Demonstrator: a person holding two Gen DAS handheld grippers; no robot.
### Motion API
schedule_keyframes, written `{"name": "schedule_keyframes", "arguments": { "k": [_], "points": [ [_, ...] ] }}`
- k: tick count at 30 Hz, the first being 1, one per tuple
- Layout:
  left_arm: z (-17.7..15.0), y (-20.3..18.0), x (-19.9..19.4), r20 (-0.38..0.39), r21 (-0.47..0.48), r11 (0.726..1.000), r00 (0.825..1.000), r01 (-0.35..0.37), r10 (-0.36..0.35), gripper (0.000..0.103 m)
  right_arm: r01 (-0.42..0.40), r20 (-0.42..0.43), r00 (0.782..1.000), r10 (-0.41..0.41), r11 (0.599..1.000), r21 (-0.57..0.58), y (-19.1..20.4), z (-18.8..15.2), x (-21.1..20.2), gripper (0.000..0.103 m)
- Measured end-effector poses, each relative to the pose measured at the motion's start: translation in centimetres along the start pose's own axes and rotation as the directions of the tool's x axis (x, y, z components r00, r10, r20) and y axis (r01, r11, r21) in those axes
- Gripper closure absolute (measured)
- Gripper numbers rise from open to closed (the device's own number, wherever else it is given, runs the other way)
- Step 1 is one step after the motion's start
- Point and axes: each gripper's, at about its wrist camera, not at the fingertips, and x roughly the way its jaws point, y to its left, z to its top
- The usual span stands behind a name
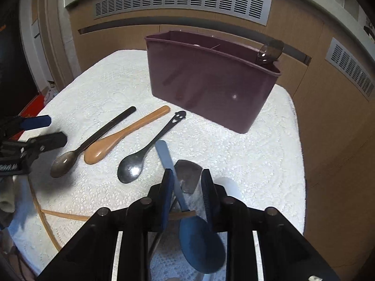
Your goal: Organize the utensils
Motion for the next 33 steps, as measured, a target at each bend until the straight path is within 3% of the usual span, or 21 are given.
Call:
{"name": "schedule_keyframes", "arguments": {
  "k": [7, 13, 17, 22, 26, 28, 31, 33],
  "points": [
    [-3.1, -1.5, -0.9, -0.056, 0.064, 0.996, 0.997, 0.06, -0.057, 0.042, -0.018, 0.009, 1.0, 0.017, 1.0, 0.018, -0.7, -1.0, -1.2, 0.077],
    [-2.7, -1.1, -1.1, -0.066, 0.034, 0.999, 0.997, 0.038, -0.036, 0.042, -0.01, 0.012, 1.0, 0.009, 0.999, 0.044, -1.4, -1.4, -1.2, 0.077],
    [-1.8, -0.1, -0.4, -0.069, -0.037, 0.999, 0.998, -0.004, 0.002, 0.042, 0.005, -0.02, 1.0, -0.003, 0.992, 0.126, -2.0, -0.7, 0.5, 0.077],
    [-1.7, 0.1, -0.3, -0.068, -0.054, 0.999, 0.998, -0.002, -0.002, 0.041, -0.021, -0.07, 0.997, 0.035, 0.981, 0.191, -1.0, 0.4, 3.3, 0.077],
    [-1.7, 0.2, 0.0, -0.073, -0.056, 0.998, 0.997, -0.005, 0.001, 0.04, -0.027, -0.078, 0.996, 0.038, 0.989, 0.146, 1.1, 0.4, 3.5, 0.063],
    [-1.8, 0.3, 0.1, -0.075, -0.059, 0.998, 0.997, -0.002, -0.003, 0.04, 0.007, -0.08, 0.997, 0.003, 0.992, 0.123, 1.6, 0.1, 3.7, 0.063],
    [-2.0, 0.1, 0.3, -0.08, -0.065, 0.998, 0.997, 0.004, -0.009, 0.04, -0.008, -0.098, 0.995, 0.025, 0.985, 0.171, 0.8, 0.0, 3.9, 0.062],
    [-2.1, 0.0, 0.3, -0.081, -0.07, 0.998, 0.997, 0.005, -0.01, 0.04, 0.003, -0.099, 0.995, 0.015, 0.985, 0.174, 0.6, 0.1, 3.7, 0.072]
  ]
}}
